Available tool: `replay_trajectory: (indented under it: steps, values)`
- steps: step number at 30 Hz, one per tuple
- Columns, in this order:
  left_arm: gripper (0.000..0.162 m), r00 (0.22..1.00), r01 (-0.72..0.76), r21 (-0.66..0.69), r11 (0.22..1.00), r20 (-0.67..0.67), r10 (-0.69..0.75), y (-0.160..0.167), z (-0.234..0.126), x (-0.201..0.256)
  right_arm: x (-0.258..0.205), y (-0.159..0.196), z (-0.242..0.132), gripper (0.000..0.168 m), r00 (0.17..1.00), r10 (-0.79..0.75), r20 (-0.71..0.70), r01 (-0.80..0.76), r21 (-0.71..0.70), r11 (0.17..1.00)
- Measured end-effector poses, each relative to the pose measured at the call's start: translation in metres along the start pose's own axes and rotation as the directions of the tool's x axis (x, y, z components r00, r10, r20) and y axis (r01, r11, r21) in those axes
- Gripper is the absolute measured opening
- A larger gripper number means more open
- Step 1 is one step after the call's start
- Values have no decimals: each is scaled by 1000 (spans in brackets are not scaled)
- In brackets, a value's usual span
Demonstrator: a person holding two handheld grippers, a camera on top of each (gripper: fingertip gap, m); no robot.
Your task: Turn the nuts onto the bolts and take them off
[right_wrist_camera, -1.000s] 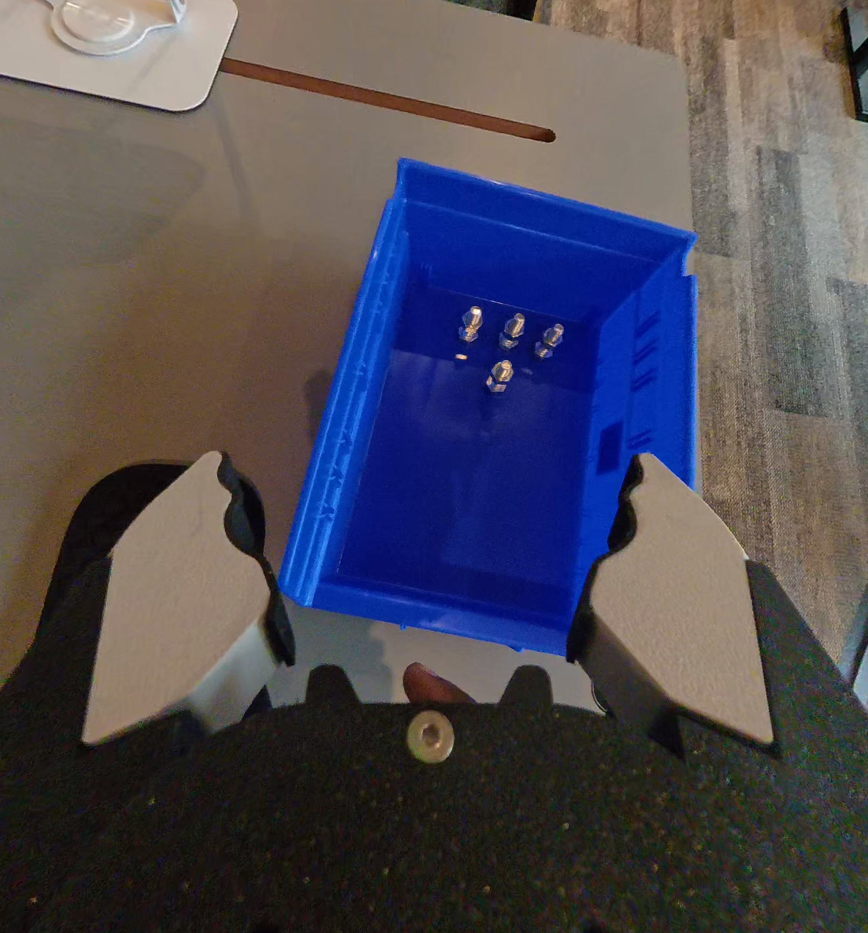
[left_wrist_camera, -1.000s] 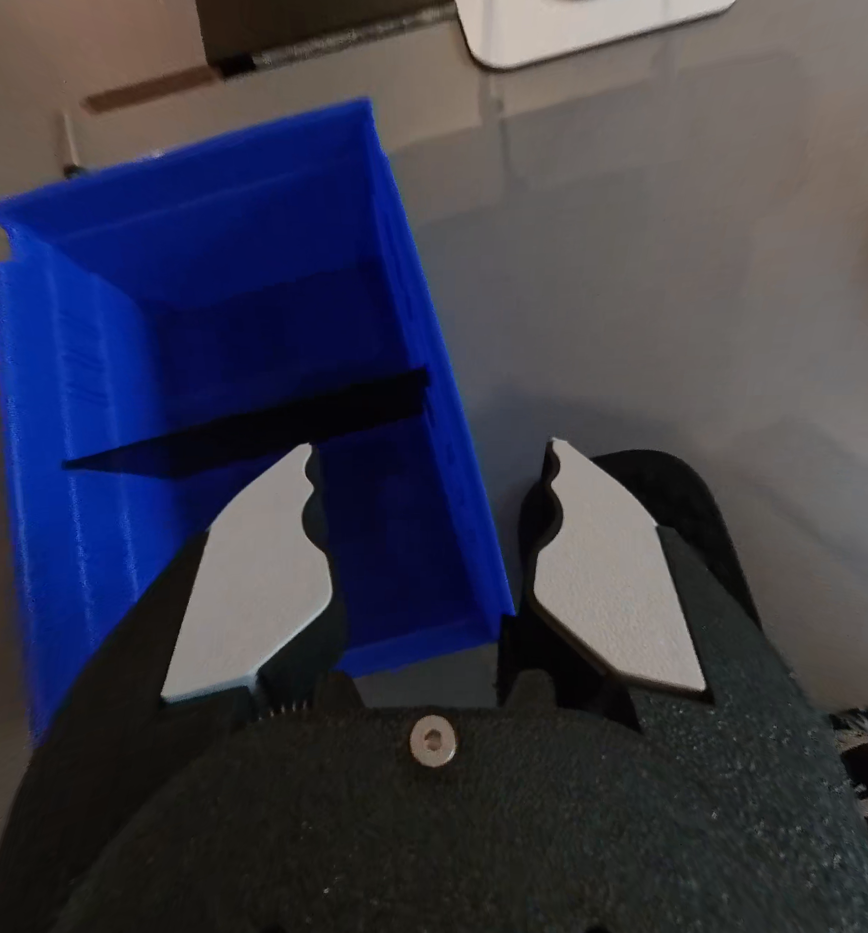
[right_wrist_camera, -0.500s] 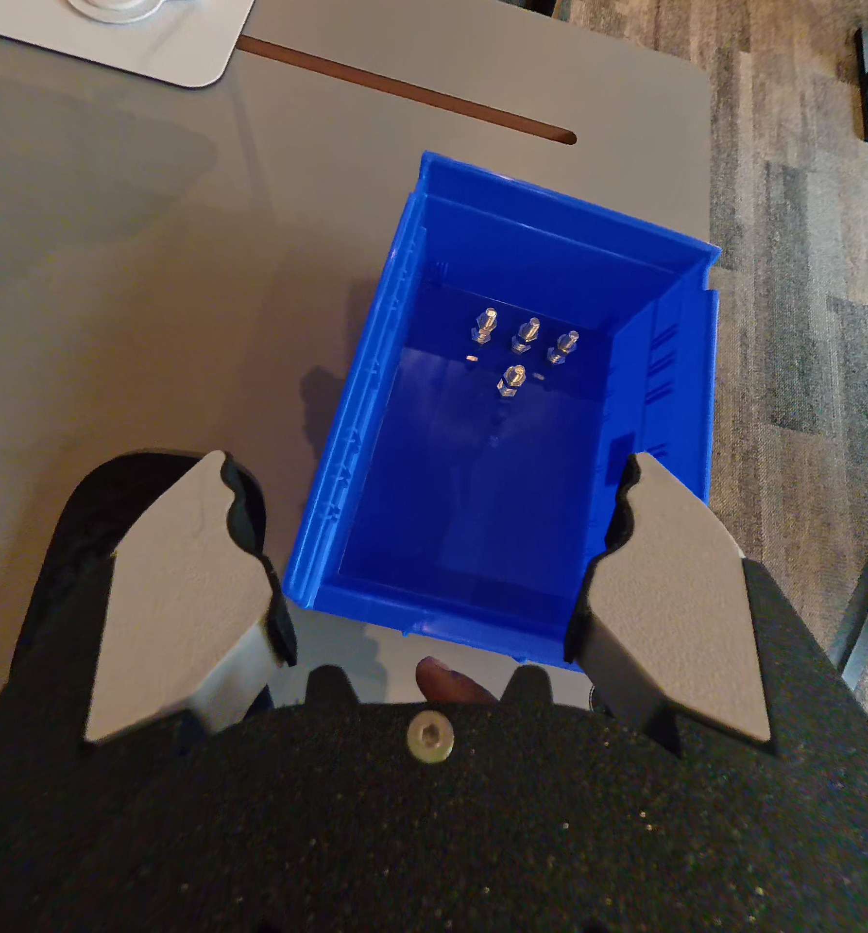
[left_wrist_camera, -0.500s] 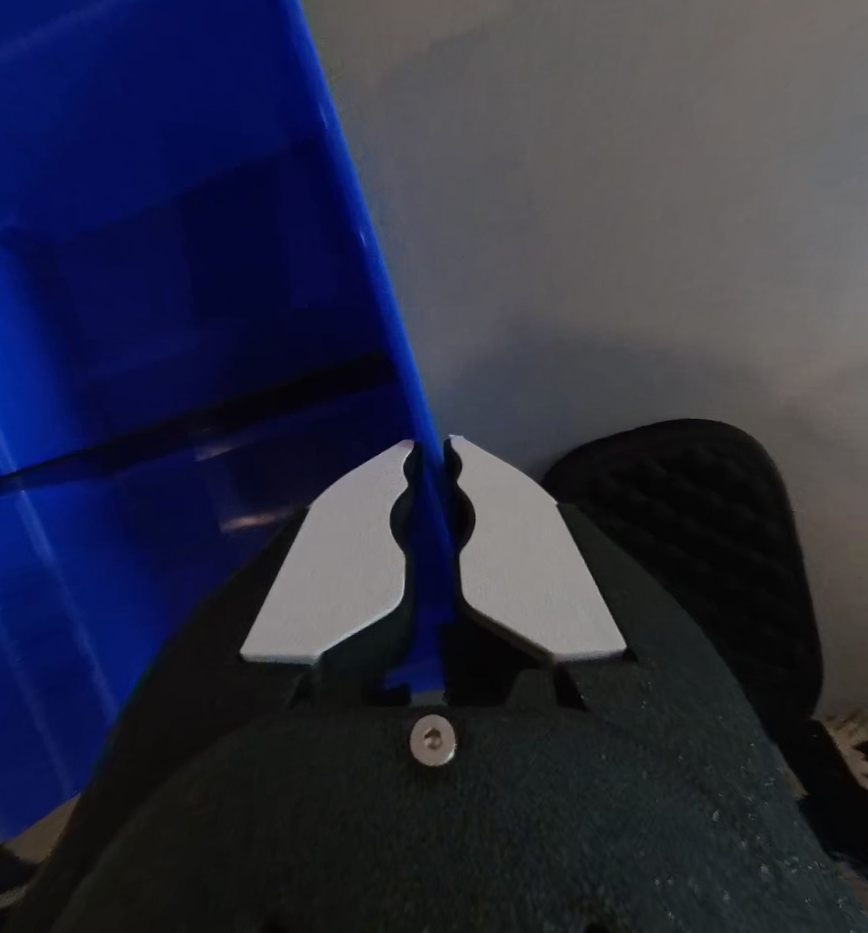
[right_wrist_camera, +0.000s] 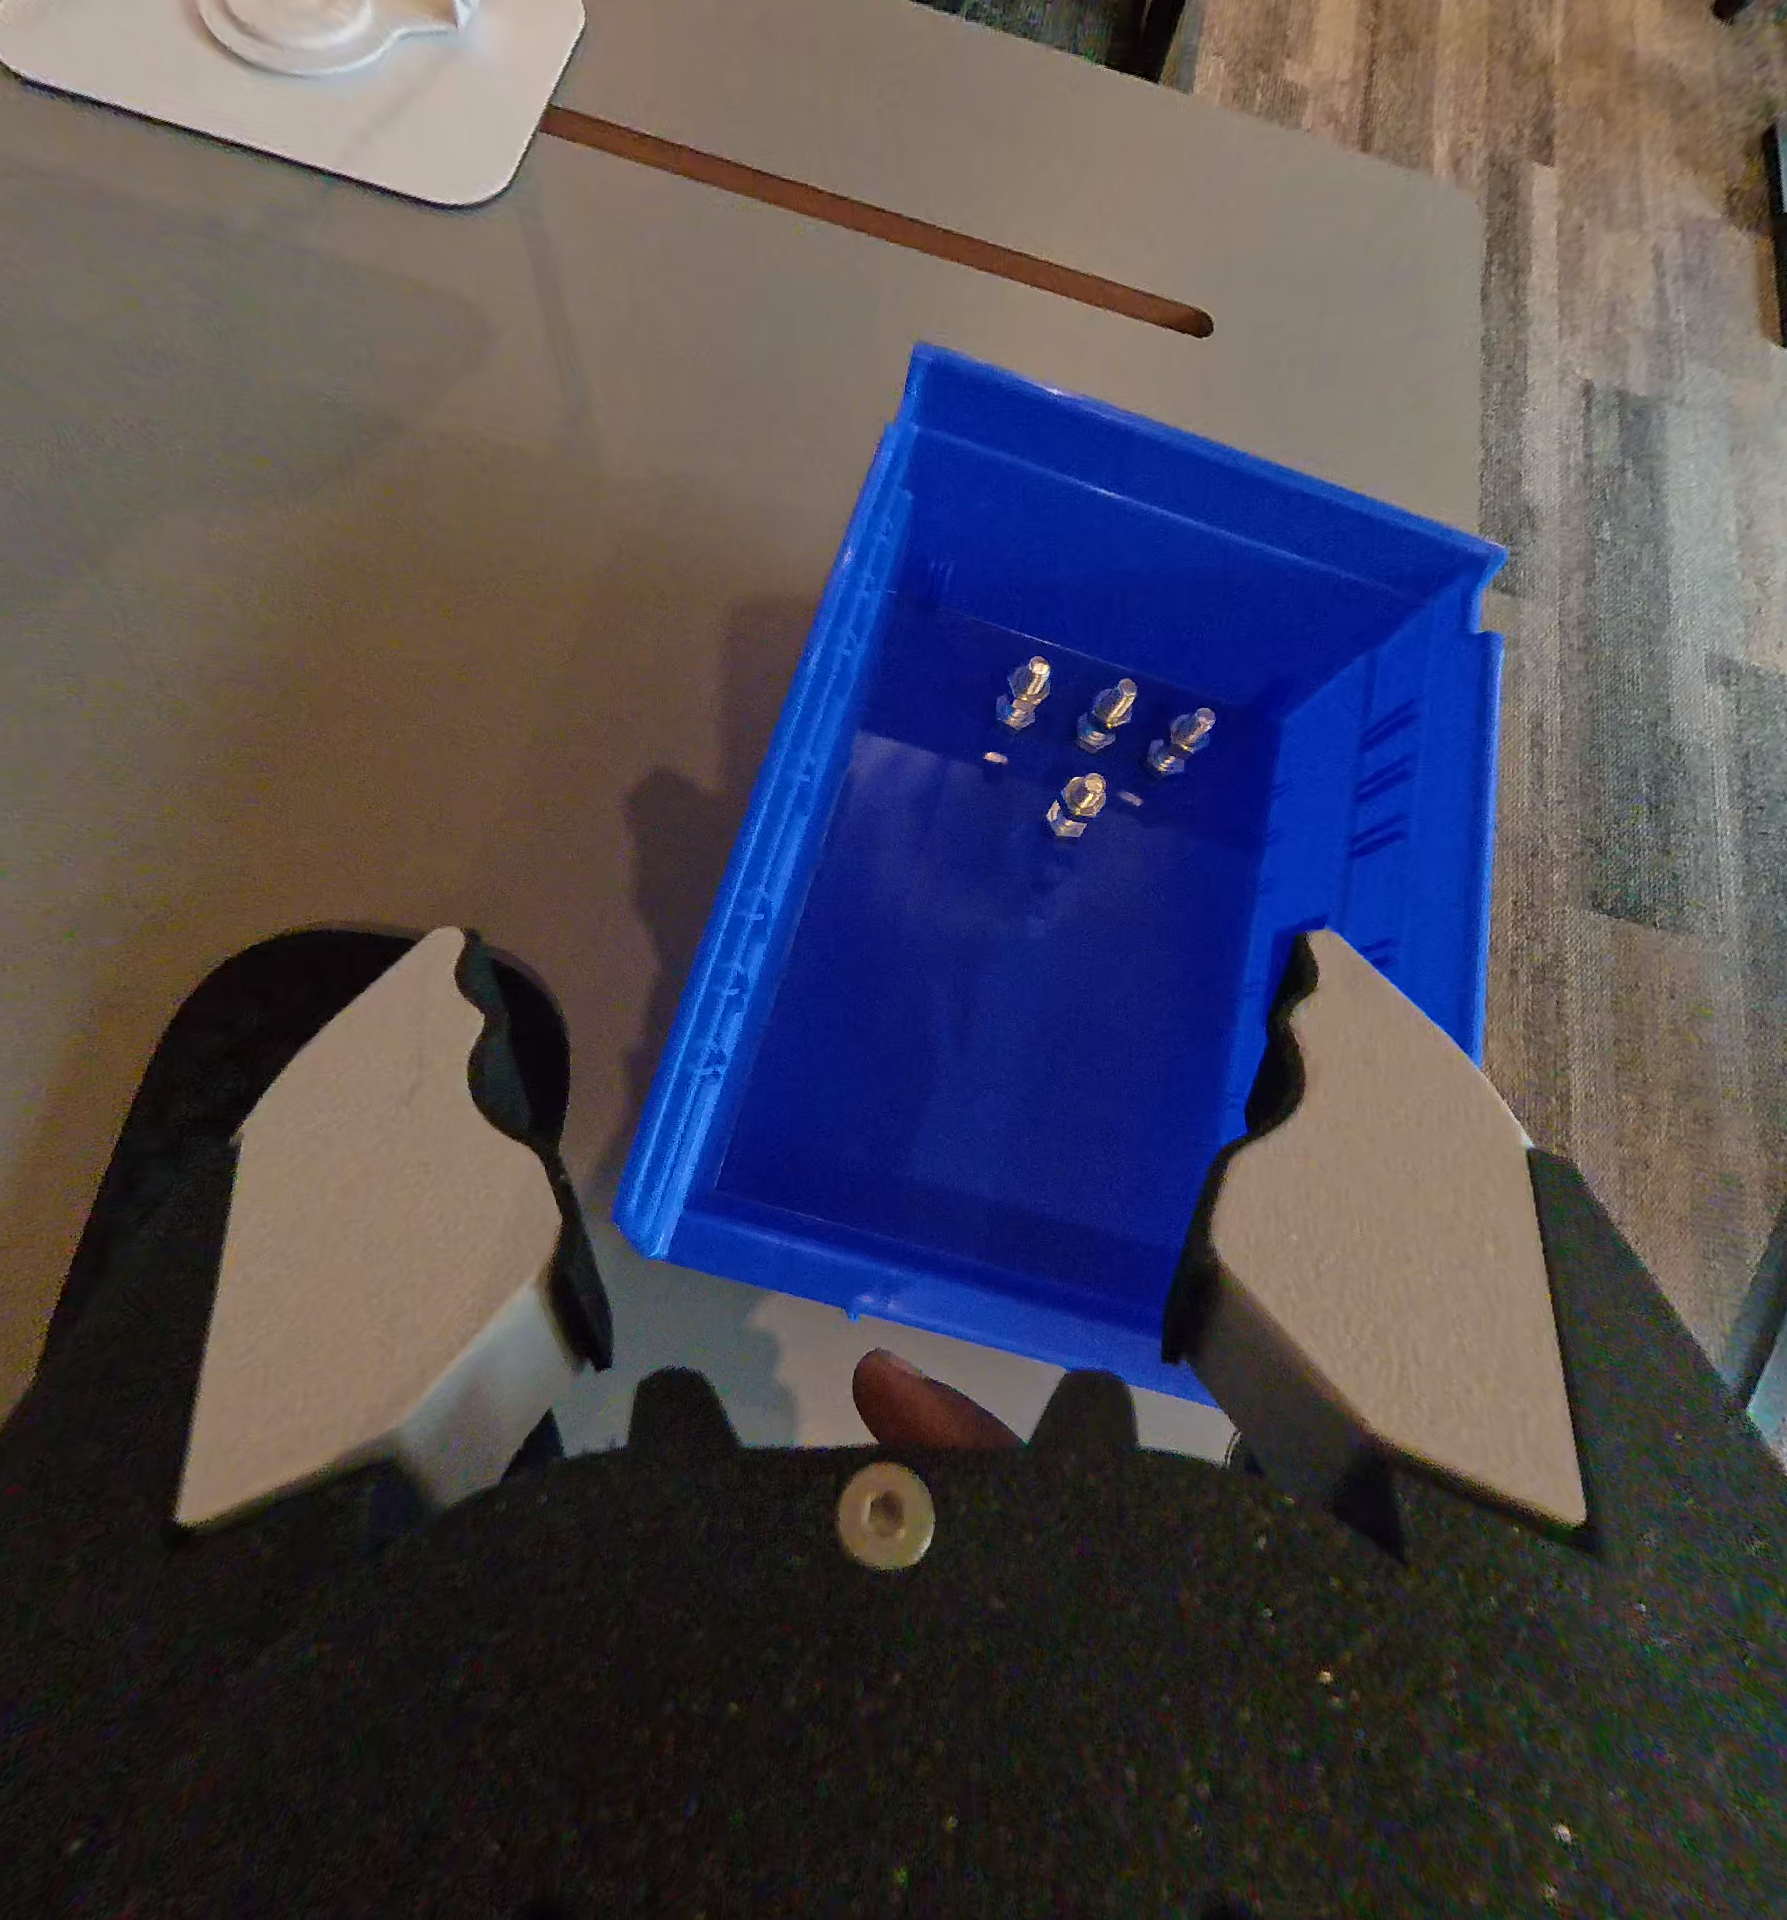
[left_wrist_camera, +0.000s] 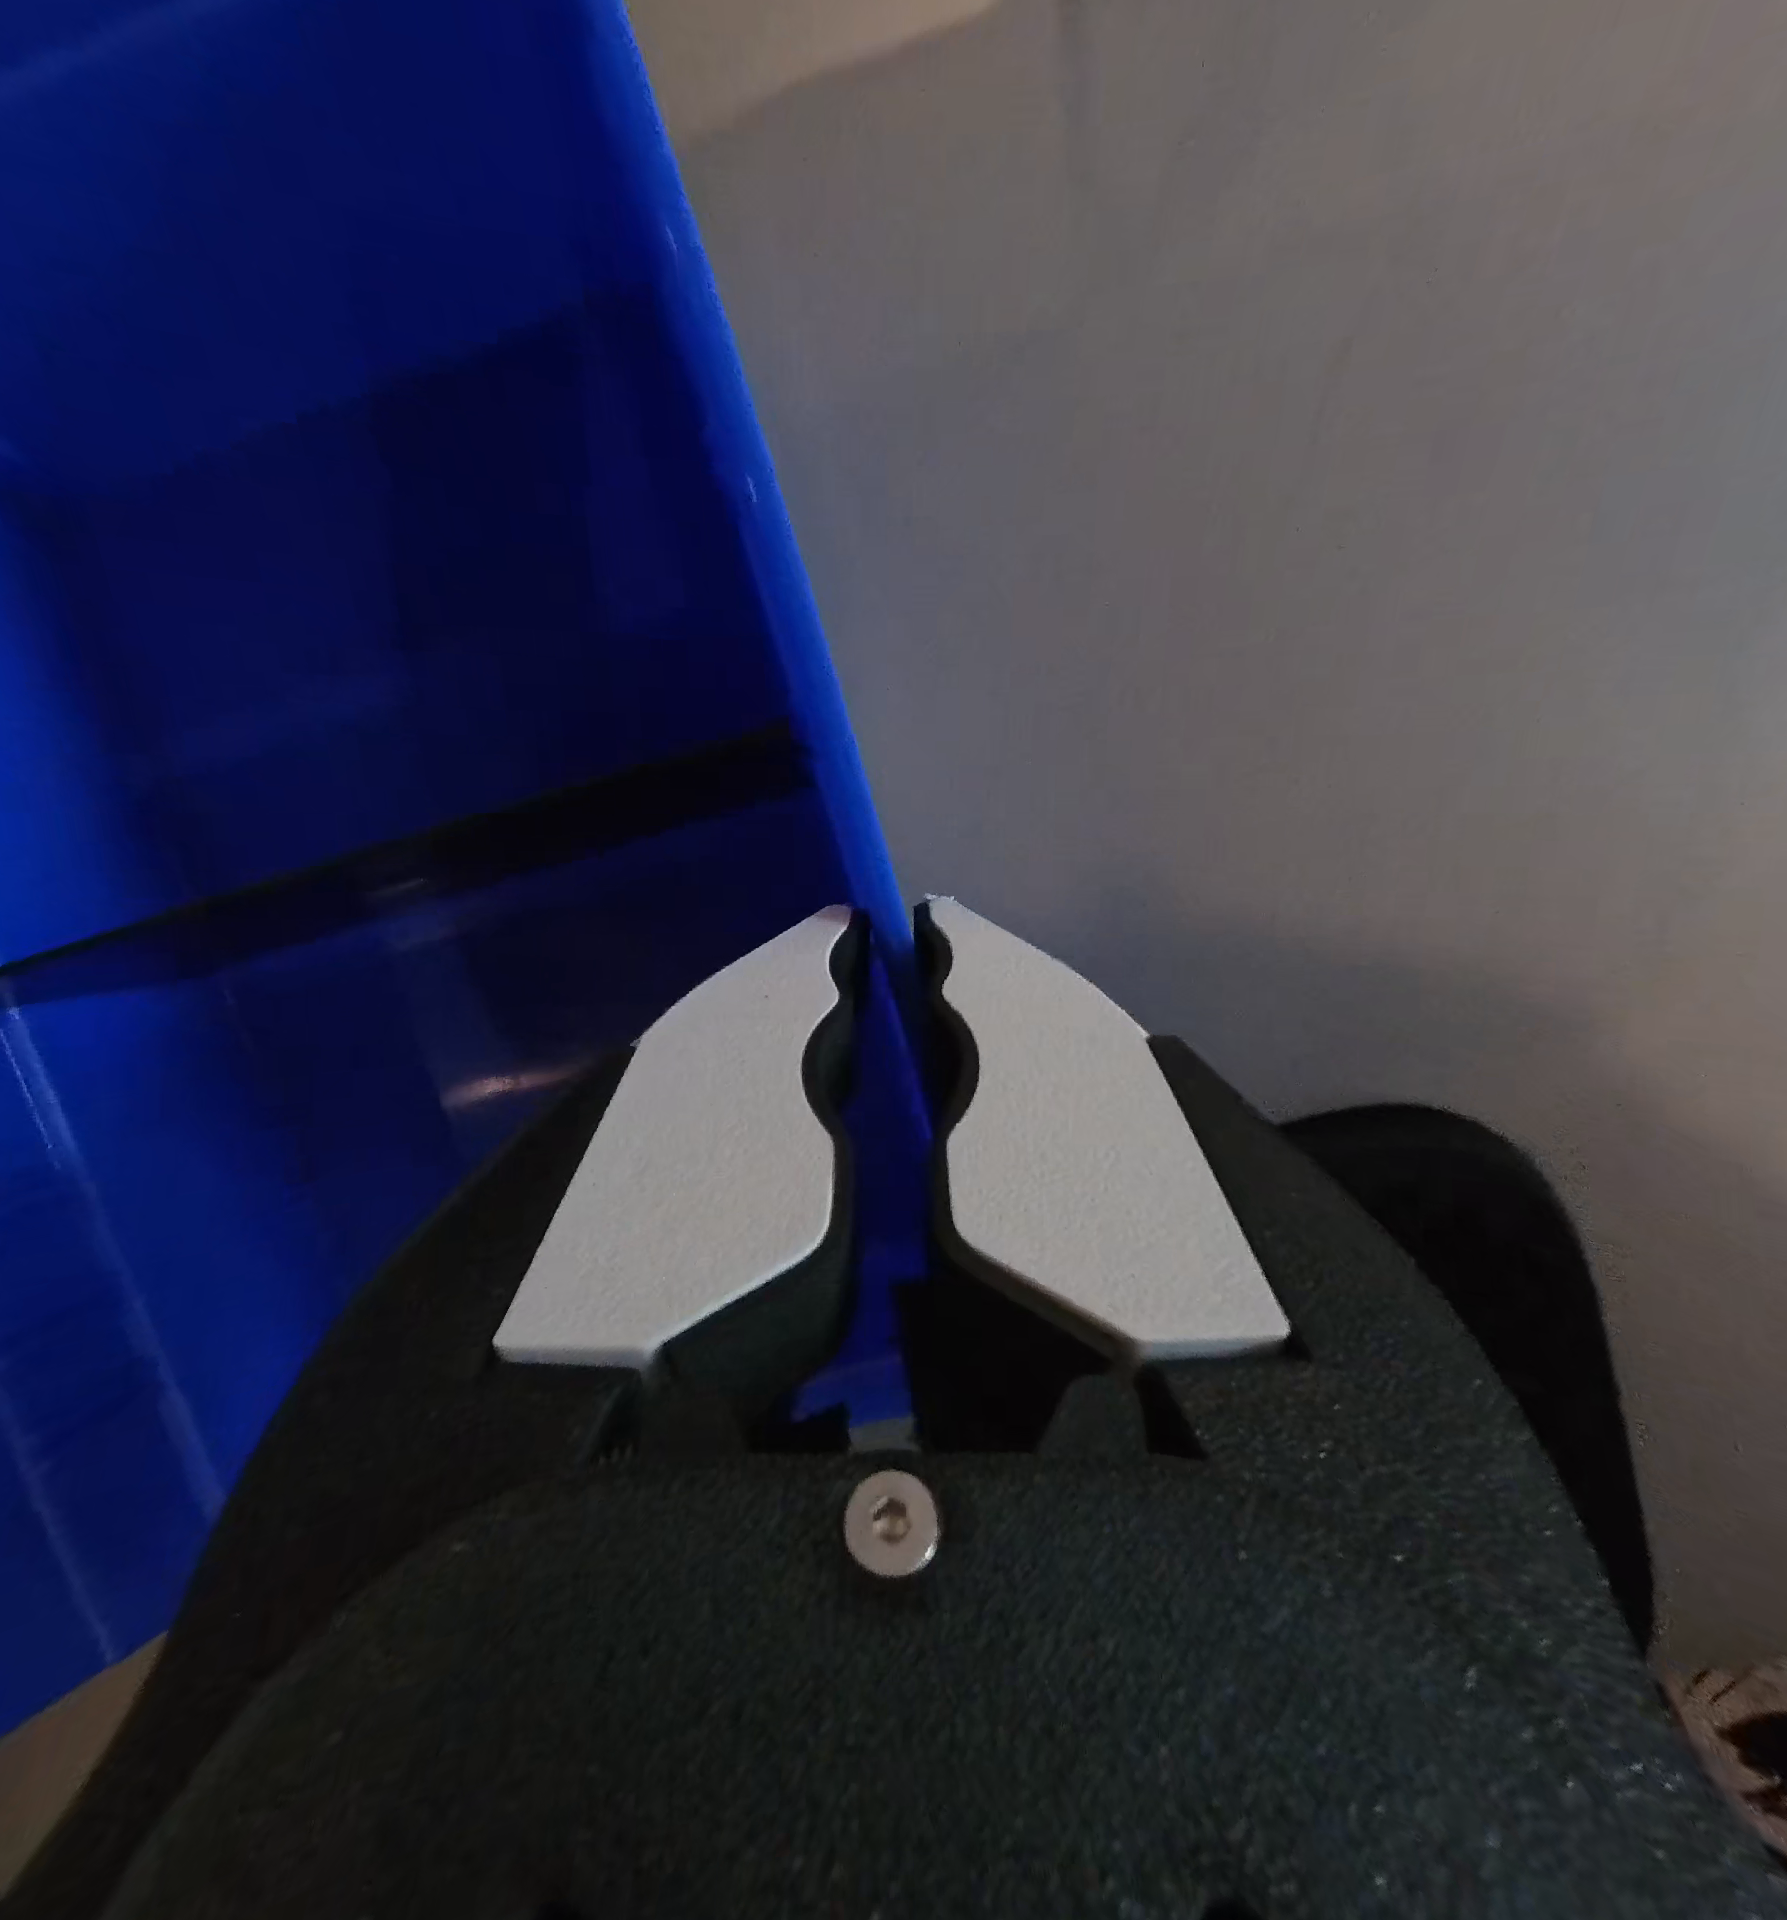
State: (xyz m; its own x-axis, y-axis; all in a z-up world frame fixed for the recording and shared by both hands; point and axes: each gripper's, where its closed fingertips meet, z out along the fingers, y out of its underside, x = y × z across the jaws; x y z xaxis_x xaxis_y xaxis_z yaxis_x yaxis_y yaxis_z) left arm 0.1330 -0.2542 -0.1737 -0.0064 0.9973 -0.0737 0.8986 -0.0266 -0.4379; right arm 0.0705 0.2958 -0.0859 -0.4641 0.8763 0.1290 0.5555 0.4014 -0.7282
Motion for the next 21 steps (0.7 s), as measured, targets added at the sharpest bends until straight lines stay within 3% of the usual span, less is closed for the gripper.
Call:
replay_trajectory:
  steps: [1, 9, 21]
  values:
    - [9, 1000, 0, -5, 1000, -3, 0, -5, 2, 2, 0, -1, -1, 136, 1000, -1, -2, 1, 5, 1000]
    - [9, 1000, 5, -29, 1000, -7, -6, -33, 15, 28, -10, -11, 0, 136, 999, -42, 34, 41, 27, 999]
    - [9, 998, -2, -31, 1000, -59, 0, -59, 23, 105, -19, -28, 5, 135, 990, -67, 123, 53, 112, 992]
